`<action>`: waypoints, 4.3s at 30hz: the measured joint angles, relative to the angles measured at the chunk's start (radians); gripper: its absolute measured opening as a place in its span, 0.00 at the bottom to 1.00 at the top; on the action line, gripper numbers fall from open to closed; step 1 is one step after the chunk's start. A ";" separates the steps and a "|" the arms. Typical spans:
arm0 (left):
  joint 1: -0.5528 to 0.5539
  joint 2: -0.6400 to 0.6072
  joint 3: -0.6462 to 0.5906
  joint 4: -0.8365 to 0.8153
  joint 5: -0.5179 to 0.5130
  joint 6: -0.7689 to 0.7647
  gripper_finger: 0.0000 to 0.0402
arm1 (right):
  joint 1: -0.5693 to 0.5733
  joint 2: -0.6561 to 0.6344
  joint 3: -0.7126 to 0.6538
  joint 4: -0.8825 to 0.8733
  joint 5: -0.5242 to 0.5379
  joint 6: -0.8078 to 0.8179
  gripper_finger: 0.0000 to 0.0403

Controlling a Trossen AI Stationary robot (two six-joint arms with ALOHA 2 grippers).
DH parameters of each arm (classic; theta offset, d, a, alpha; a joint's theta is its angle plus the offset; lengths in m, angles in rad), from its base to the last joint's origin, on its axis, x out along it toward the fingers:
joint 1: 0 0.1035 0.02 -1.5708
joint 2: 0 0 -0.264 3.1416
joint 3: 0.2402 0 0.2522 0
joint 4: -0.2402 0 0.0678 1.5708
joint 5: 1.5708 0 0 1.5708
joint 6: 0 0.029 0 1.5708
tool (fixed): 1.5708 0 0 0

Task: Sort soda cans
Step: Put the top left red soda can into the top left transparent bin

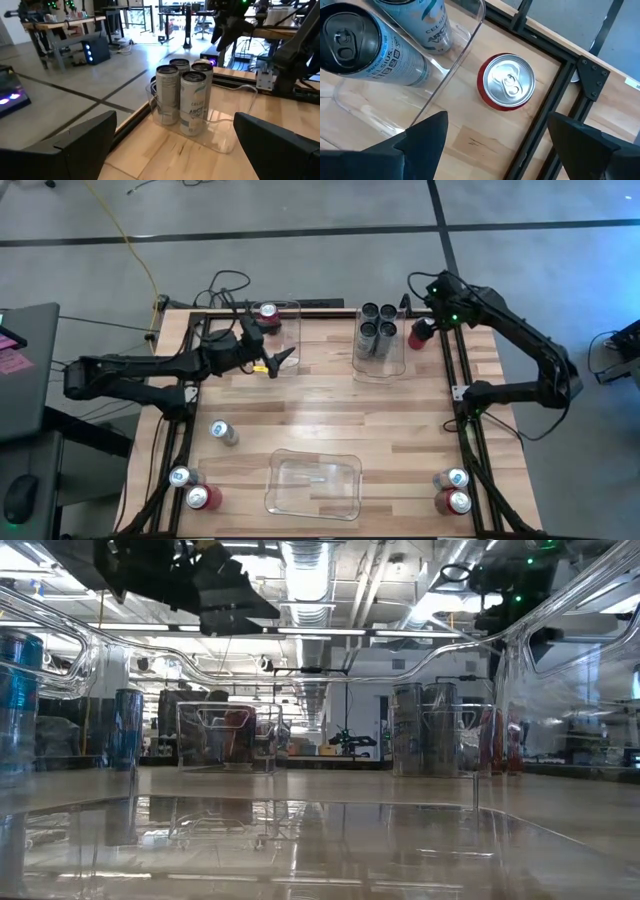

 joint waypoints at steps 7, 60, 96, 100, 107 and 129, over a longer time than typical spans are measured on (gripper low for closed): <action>0.000 -0.003 0.000 0.043 0.001 -0.012 0.99 | -0.024 0.056 -0.032 0.110 0.002 0.008 0.91; -0.002 -0.003 0.000 0.028 0.026 -0.015 0.99 | 0.258 -0.056 -0.071 -0.222 -0.017 0.247 0.75; -0.165 -0.123 -0.002 -0.206 0.021 -0.066 0.99 | 0.968 0.325 0.105 0.262 0.111 0.283 0.76; -0.194 -0.124 -0.001 -0.227 0.020 -0.065 0.99 | 0.933 0.423 0.162 0.331 0.105 0.151 0.76; -0.215 -0.123 -0.001 -0.277 -0.008 -0.080 0.99 | 0.925 0.584 0.244 0.395 0.081 -0.048 0.76; -0.243 -0.034 0.000 -0.264 -0.013 -0.144 0.99 | 0.921 0.775 0.411 0.402 -0.028 -0.224 0.83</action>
